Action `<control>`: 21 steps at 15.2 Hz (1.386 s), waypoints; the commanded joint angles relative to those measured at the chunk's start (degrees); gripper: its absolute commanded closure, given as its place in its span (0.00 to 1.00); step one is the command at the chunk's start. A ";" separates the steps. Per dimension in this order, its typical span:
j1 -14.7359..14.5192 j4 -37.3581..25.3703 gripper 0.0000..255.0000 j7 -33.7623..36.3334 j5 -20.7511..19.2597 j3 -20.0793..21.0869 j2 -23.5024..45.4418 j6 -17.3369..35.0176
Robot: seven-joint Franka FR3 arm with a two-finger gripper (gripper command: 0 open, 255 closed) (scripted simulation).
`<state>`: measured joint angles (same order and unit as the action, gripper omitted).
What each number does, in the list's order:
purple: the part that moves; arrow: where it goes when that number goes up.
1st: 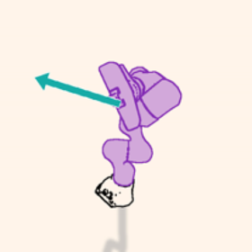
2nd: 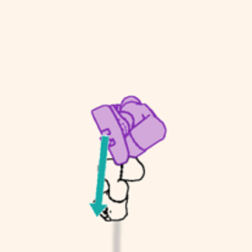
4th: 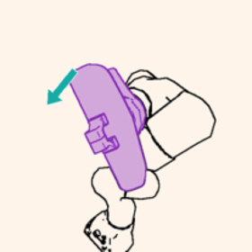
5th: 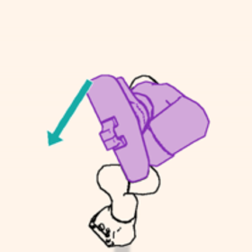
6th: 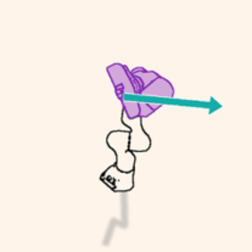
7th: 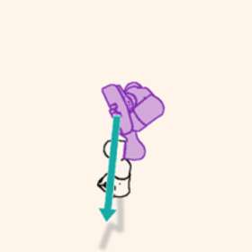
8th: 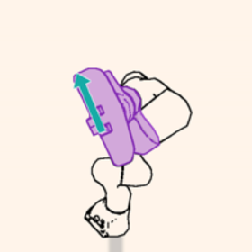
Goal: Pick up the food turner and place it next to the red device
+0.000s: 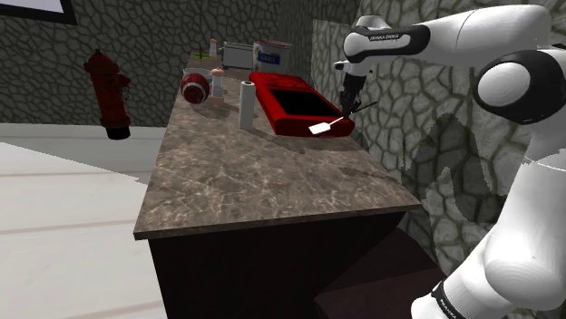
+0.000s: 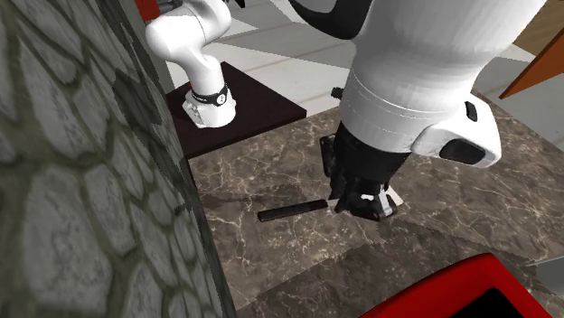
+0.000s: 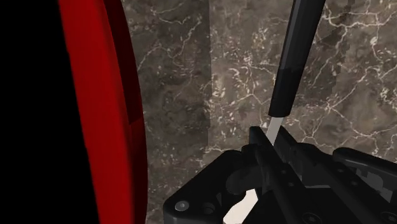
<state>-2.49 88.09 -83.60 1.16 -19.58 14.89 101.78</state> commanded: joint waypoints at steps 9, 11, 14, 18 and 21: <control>2.78 -36.25 1.00 3.33 5.67 2.85 24.73 -12.15; 2.38 -33.43 1.00 3.32 5.54 2.80 24.01 -10.08; 1.89 -29.80 1.00 3.31 5.42 2.75 23.27 -7.24; 1.41 -25.78 1.00 3.31 5.35 2.75 22.74 -3.78; 1.14 -23.22 1.00 3.30 5.35 2.77 22.61 -1.38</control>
<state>-1.18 63.57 -80.30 6.55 -16.80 37.81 99.40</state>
